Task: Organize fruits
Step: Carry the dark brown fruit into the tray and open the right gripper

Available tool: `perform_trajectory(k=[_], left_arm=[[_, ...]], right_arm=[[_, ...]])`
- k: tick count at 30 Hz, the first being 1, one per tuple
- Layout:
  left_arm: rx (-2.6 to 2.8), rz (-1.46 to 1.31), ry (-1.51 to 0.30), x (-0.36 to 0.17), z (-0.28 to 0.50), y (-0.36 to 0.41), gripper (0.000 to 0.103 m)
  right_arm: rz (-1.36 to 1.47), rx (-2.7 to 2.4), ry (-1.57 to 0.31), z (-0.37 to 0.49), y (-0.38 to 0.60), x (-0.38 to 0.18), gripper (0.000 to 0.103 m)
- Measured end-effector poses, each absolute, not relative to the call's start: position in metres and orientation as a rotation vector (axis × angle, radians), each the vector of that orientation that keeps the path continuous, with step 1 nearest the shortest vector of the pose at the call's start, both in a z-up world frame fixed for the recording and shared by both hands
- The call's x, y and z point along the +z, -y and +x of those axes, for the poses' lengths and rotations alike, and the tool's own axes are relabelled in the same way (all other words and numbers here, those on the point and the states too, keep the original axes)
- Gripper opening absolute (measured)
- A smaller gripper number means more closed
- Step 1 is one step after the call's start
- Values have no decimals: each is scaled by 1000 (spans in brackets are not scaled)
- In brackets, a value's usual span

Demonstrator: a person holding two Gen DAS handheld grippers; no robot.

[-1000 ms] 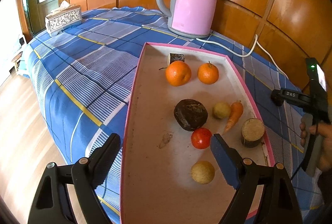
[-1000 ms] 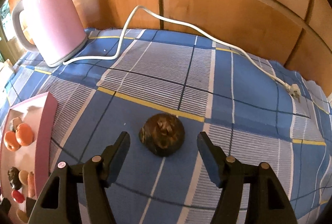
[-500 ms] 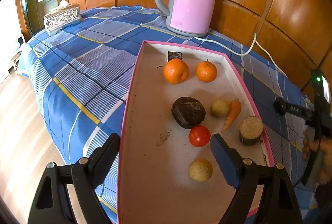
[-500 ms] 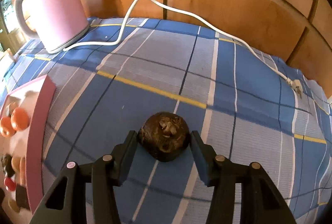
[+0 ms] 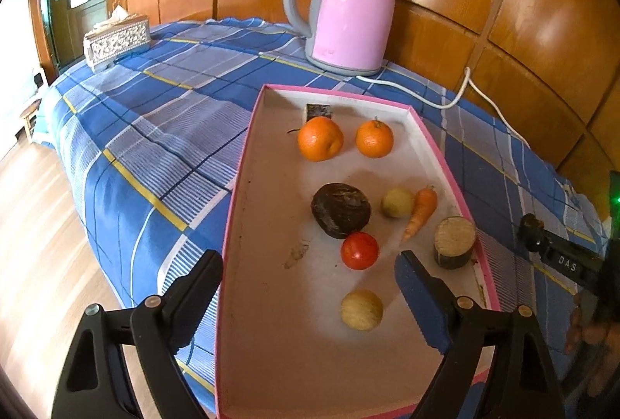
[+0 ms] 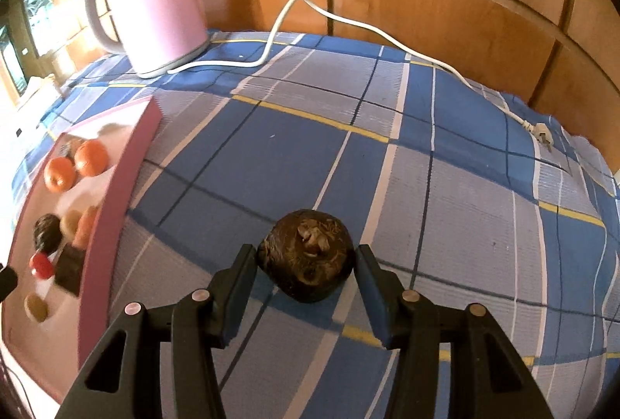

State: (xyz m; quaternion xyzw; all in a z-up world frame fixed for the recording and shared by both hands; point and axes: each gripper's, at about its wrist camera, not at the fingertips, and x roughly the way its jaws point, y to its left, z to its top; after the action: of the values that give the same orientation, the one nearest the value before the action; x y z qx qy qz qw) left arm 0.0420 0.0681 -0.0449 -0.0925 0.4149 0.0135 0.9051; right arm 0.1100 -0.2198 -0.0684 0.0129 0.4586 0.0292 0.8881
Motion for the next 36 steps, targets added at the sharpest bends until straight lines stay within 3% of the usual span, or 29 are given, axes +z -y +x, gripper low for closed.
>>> perform_trajectory(k=[26,36], left_arm=[[59,-211,-813,-34,31,-74,97],[164,-263,-774,-24,34,-110,97]], right_arm=[[36,336,-844,55,155,-13,52],[-49,511,-858,44,110,-9,52]])
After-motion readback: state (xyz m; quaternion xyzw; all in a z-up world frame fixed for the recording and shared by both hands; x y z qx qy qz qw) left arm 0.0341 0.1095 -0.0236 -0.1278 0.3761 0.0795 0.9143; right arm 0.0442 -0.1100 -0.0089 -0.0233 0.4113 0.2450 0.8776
